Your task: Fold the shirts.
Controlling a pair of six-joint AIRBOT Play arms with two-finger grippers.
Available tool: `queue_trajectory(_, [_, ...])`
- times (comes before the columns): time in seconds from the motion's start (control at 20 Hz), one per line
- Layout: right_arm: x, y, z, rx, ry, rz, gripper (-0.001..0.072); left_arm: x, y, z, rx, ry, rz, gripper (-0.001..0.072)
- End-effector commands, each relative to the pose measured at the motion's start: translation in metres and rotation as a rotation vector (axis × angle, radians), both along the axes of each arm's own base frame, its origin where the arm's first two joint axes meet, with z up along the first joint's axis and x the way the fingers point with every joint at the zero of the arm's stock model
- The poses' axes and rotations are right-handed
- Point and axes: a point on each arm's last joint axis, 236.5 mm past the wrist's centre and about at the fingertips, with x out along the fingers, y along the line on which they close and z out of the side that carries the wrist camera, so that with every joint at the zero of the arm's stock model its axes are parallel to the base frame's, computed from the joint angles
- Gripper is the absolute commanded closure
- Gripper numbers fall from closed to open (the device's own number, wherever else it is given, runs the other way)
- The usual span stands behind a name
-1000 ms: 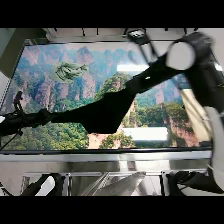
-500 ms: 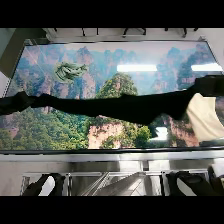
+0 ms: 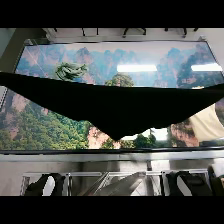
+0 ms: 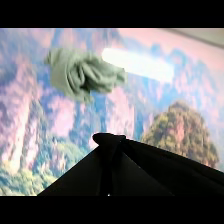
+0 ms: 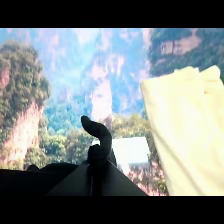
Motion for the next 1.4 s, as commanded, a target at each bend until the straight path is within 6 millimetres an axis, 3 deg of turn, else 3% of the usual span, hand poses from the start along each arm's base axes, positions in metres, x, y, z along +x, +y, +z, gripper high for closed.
queue_trajectory(0.0, [-0.003, -0.002, 0.034, -0.017, -0.139, -0.006, 0.0682, -0.029, -0.007, 0.056, 0.059, -0.078, 0.014, 0.0695])
queue_trajectory(0.1, [0.017, -0.003, 0.026, -0.014, -0.117, -0.006, 0.0683, -0.014, -0.003, 0.052, 0.05, -0.02, -0.003, 0.0695])
queue_trajectory(0.2, [0.048, 0.0, -0.017, 0.037, 0.02, -0.003, 0.0682, 0.02, -0.001, 0.009, -0.03, 0.142, -0.068, 0.0694])
queue_trajectory(0.3, [0.08, 0.0, -0.082, 0.124, 0.176, -0.052, 0.0682, 0.06, -0.014, -0.052, -0.099, 0.307, -0.169, 0.0694])
queue_trajectory(0.4, [0.105, 0.018, -0.154, 0.241, 0.291, -0.044, 0.0682, 0.097, -0.045, -0.124, -0.117, 0.459, -0.291, 0.0694])
queue_trajectory(0.5, [0.12, 0.034, -0.216, 0.332, 0.361, -0.036, 0.0681, 0.121, -0.081, -0.203, -0.061, 0.615, -0.402, 0.0694])
queue_trajectory(0.6, [0.13, 0.043, -0.257, 0.364, 0.407, -0.007, 0.0681, 0.128, -0.092, -0.269, 0.073, 0.761, -0.435, 0.0694])
queue_trajectory(0.7, [0.143, 0.051, -0.273, 0.375, 0.414, 0.045, 0.0681, 0.131, -0.09, -0.313, 0.217, 0.862, -0.429, 0.0694])
queue_trajectory(0.85, [0.175, 0.05, -0.276, 0.376, 0.312, 0.06, 0.0681, 0.136, -0.078, -0.34, 0.358, 0.922, -0.391, 0.0694])
queue_trajectory(1.05, [0.222, 0.037, -0.264, 0.423, 0.124, -0.018, 0.0679, 0.138, -0.075, -0.341, 0.353, 0.925, -0.355, 0.0694])
queue_trajectory(1.1, [0.225, 0.038, -0.266, 0.44, 0.121, -0.025, 0.0588, 0.138, -0.075, -0.339, 0.353, 0.922, -0.355, 0.0694])
queue_trajectory(1.15, [0.221, 0.039, -0.269, 0.441, 0.146, -0.019, 0.0143, 0.138, -0.074, -0.339, 0.353, 0.919, -0.354, 0.0694])
queue_trajectory(1.2, [0.209, 0.042, -0.272, 0.447, 0.207, 0.001, 0.0008, 0.138, -0.074, -0.338, 0.352, 0.918, -0.353, 0.0694])
queue_trajectory(1.35, [0.122, 0.058, -0.281, 0.486, 0.535, 0.103, 0.0009, 0.138, -0.074, -0.338, 0.352, 0.916, -0.354, 0.0694])
